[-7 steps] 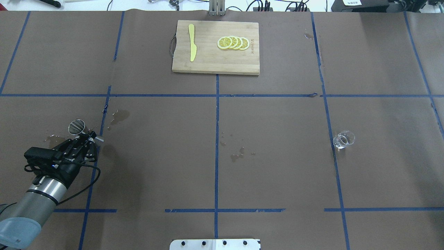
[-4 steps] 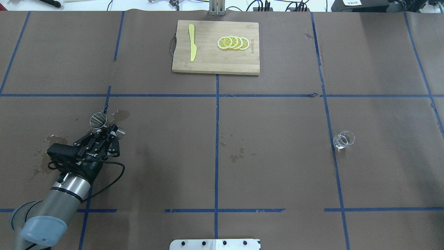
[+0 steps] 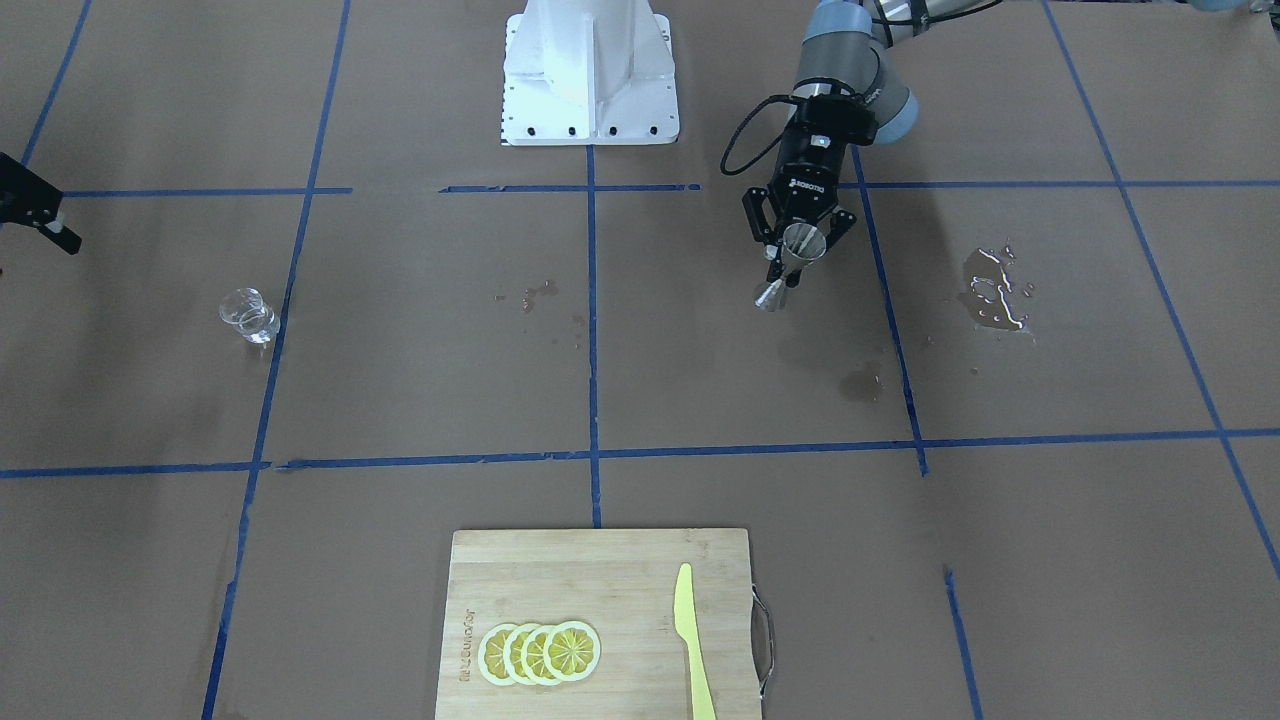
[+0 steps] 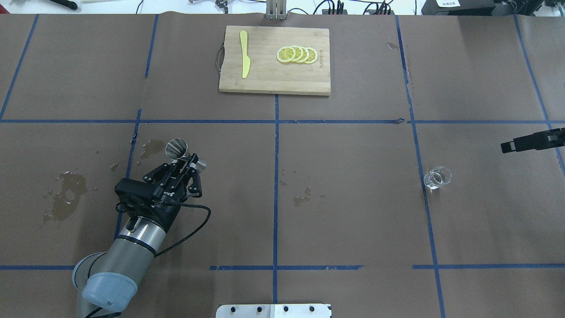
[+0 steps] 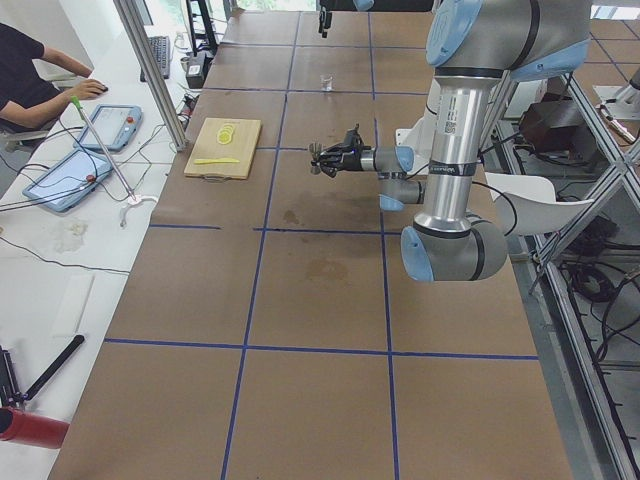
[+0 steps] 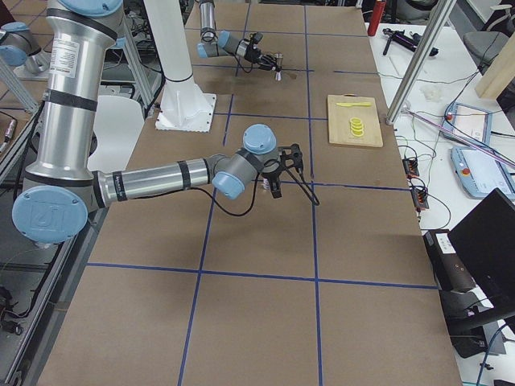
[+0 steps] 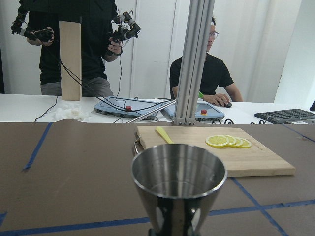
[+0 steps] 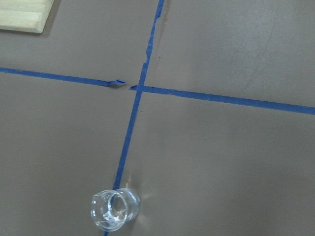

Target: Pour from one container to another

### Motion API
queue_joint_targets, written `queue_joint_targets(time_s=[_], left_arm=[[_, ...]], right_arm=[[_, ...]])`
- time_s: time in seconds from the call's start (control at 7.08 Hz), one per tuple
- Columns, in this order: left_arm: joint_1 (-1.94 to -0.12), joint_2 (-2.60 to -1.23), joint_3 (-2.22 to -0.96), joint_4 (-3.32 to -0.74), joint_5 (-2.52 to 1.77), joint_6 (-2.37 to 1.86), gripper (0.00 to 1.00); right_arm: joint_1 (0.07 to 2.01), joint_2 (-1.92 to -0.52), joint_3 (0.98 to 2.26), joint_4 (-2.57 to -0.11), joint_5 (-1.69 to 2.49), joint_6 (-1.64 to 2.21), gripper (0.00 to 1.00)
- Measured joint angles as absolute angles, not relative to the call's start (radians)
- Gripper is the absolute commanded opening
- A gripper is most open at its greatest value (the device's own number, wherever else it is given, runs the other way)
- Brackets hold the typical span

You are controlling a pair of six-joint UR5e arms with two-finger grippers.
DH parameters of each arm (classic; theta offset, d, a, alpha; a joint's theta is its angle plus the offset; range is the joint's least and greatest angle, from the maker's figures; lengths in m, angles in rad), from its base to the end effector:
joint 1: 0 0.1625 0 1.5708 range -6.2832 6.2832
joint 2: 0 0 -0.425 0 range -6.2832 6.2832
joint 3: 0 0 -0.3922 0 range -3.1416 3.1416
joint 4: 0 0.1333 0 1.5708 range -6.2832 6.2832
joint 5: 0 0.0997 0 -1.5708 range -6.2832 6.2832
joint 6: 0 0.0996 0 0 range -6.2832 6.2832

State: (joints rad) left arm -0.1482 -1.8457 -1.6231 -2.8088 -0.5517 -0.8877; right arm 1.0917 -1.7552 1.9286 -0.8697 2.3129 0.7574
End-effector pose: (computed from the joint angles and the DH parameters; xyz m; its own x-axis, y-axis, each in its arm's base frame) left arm 0.5014 -0.2954 0.3461 0.5848 0.2472 -0.7726 0.7098 0.3051 0.6349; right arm -0.1390 -0.4108 0.4832 0.5047 -0.1902 0.8421 -0.0703 0.9631 0.2597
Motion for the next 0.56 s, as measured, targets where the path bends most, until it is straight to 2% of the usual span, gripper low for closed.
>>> queue_joint_targets(time_s=[0.28, 0.56], left_arm=[[-0.158, -1.925, -1.563, -2.807, -0.567, -0.882, 0.00], [-0.178, -1.948, -1.514, -2.808, -0.638, -0.876, 0.00]], right_arm=[[0.904, -1.748, 2.004, -0.859, 2.135, 0.950, 1.00], [0.686, -1.751, 2.084, -0.858, 1.873, 1.030, 1.00]])
